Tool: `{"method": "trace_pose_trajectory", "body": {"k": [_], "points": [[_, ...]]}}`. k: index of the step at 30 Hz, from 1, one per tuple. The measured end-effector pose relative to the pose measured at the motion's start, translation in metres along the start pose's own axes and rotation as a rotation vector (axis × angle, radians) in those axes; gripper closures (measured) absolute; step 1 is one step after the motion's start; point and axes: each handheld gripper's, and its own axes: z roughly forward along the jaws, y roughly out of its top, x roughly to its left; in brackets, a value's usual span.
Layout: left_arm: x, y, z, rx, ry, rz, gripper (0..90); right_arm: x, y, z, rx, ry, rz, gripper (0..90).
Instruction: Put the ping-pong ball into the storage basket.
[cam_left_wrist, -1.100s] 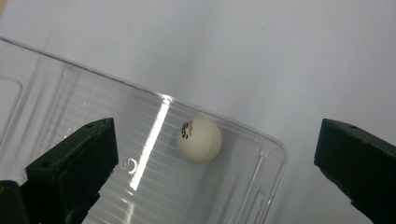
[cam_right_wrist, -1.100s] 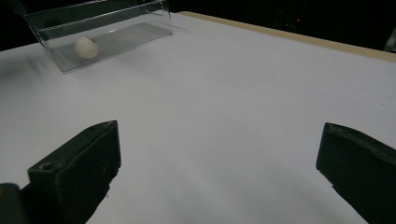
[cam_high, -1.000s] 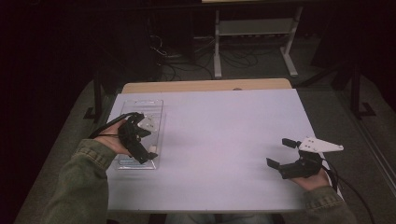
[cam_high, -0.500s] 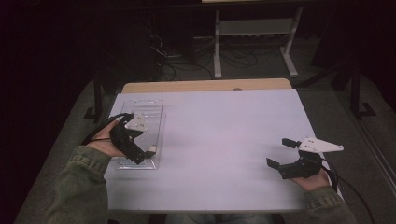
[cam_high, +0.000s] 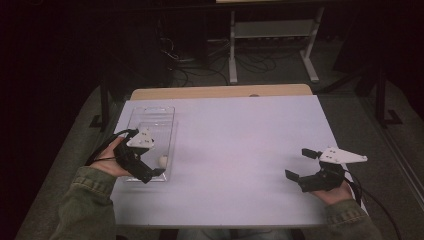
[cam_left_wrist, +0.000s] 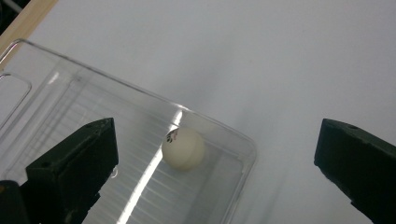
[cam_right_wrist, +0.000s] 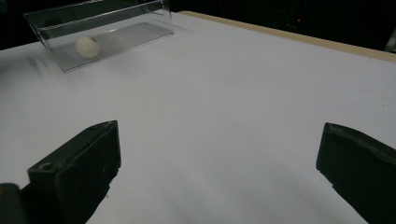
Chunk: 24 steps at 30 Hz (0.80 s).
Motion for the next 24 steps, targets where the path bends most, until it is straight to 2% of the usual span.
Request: {"method": "trace_pose_trajectory", "body": {"k": [10,16,24], "points": [[-0.006,-0.015,0.000,-0.053,0.025,-0.038,0.0,0.000,0.000,0.000,0.001,0.000,-0.002,0.0],[-0.011,-0.025,-0.004,-0.110,0.038,-0.074,0.0,0.000,0.000,0.001,0.003,0.002,-0.003,0.0],[-0.016,-0.033,0.000,-0.122,0.053,-0.094,0.0,0.001,0.000,0.001,0.007,0.002,-0.004,0.0]]}}
